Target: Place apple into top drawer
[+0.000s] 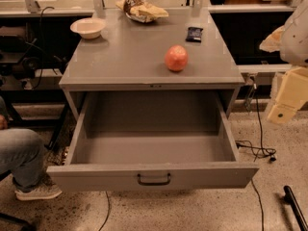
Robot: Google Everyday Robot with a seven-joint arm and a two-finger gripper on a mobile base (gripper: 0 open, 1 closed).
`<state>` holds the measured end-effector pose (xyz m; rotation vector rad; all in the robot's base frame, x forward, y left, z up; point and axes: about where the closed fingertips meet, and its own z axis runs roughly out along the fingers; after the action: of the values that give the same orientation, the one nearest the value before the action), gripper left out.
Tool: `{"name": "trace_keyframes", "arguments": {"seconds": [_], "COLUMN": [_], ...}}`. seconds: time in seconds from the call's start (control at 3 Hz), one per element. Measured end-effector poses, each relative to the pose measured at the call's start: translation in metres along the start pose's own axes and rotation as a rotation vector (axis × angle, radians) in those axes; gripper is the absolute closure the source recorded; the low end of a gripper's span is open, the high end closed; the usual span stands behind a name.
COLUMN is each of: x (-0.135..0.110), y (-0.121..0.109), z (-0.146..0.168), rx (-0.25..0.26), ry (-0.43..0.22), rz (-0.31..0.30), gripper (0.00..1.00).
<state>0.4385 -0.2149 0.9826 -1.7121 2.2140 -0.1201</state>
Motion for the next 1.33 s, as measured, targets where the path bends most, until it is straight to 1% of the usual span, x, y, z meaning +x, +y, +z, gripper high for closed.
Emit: {"name": "trace_keyframes", "arguments": {"seconds": [0.33,0.67,1.0,1.33], "x": [0.000,-0.005,-0.018,-0.036], "y": [0.000,-0.012,-0.034,-0.063], "z": [0.000,0.004,0.025,0.055], "rx": [0.000,0.023,0.044,0.091], "ry": [0.000,-0.047,-0.131,-0.209], "rz": [0.000,0.005,0.010,0.066], "gripper": [0.00,0.00,0.00,0.00]}}
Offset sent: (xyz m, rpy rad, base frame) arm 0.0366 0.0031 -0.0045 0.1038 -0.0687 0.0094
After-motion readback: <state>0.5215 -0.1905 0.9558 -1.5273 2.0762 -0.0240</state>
